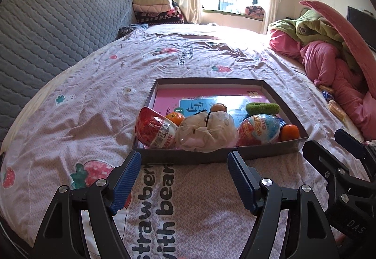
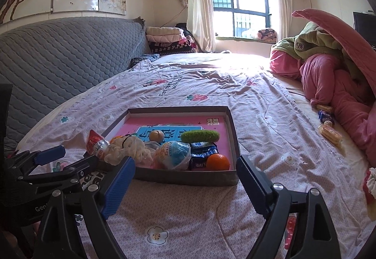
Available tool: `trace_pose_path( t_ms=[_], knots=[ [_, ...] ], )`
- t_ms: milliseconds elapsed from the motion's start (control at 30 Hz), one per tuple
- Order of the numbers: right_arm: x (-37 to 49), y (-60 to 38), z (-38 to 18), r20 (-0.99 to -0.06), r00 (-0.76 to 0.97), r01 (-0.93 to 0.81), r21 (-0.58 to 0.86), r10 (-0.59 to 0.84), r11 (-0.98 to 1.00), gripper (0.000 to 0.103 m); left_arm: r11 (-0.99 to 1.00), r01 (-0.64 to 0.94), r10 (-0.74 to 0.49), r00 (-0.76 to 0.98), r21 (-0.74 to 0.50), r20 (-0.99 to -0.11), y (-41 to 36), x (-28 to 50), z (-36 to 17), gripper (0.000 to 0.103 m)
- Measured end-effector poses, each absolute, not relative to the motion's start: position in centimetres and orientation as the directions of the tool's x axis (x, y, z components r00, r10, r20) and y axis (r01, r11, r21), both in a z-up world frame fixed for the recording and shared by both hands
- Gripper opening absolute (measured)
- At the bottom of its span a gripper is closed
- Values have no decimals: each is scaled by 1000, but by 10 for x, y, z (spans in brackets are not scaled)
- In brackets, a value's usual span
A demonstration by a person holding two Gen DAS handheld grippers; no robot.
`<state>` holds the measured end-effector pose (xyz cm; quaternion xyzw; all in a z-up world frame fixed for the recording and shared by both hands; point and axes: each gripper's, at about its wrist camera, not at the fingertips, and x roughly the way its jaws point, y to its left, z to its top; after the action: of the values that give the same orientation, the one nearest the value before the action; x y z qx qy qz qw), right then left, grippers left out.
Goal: Organize objects
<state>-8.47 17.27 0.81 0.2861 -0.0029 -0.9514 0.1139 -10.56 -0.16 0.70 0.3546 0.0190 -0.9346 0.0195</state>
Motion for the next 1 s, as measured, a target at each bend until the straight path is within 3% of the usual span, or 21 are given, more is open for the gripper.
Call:
trace_pose_path(
  t_ms=[1000],
  knots=[
    [-67,176,-47,-588,-792,154,65,-163,-986,88,-999,24,-2,-744,-24,-669,-3,-85,-43,77]
  ],
)
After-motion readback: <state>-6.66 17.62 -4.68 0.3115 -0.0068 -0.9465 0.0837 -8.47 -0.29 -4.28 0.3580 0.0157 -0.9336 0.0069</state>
